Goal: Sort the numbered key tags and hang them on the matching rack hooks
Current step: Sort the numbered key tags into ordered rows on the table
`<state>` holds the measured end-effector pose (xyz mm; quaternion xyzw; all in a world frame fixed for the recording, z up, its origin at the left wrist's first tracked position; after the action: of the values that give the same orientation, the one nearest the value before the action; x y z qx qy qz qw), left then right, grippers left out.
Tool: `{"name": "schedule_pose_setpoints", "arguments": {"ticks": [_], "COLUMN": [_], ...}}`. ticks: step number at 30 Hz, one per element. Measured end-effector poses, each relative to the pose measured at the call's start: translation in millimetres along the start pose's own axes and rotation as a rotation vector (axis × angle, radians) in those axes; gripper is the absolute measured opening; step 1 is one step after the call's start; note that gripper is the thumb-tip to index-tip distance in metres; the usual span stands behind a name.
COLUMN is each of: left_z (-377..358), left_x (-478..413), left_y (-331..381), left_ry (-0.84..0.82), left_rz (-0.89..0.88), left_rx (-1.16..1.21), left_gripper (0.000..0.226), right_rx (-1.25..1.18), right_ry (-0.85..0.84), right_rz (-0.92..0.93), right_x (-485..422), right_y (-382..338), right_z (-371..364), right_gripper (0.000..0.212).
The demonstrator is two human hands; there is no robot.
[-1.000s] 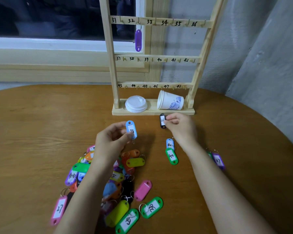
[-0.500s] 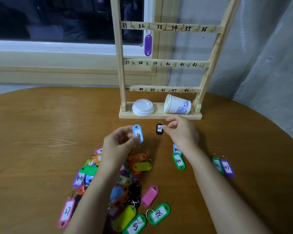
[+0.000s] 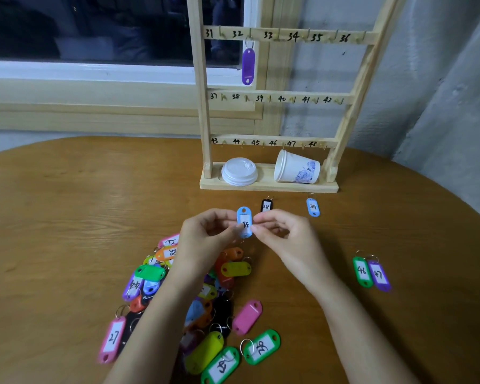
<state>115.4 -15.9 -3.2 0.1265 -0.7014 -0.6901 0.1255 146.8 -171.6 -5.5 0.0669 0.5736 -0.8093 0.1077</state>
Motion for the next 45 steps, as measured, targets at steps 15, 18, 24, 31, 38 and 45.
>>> {"name": "schedule_pose_setpoints", "arguments": {"ticks": [15,18,24,31,38,45], "left_z": [21,19,15,16,17,16], "left_x": [-8,-7,-5,-8,-7,-9], "left_y": [-6,-7,-13,-13,-13,-14], "left_ry": [0.033,-0.034,-0.237,-0.224,-0.22,-0.272], "left_rz": [-0.244,-0.291,-0.341,-0.382,-0.379,-0.376], "left_rx": [-0.479,-0.574,-0.682,-0.705,-0.711,-0.736], "left_gripper": [0.016,0.021,0.029,0.033,0.036,0.035], "right_rx": [-0.13,-0.139,-0.097,-0.087,-0.097,-0.13], "right_ry": [0.242,0.253,0.262,0.289,0.239,0.21], "right_rz": [-0.127,-0.114,-0.107,-0.11,-0.116,-0.116], "right_x": [-8,-8,-8,-10,-8,-9], "right_y": [11,11,13,15,14,14], "right_z": [22,24,30,32,31,31], "right_gripper": [0.012,0.016,0.021,0.02,0.025,0.026]}}
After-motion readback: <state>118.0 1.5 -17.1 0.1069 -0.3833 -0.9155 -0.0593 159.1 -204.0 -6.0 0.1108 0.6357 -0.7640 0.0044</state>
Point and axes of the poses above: each hand's wrist, its own x-axis away from the middle knuckle, its own z-axis out of the back of the hand, y = z × x, the point moved 1 cm from there along -x, towards the middle knuckle, and after that the axes turned 9 degrees about y, right-handed, at the moved point
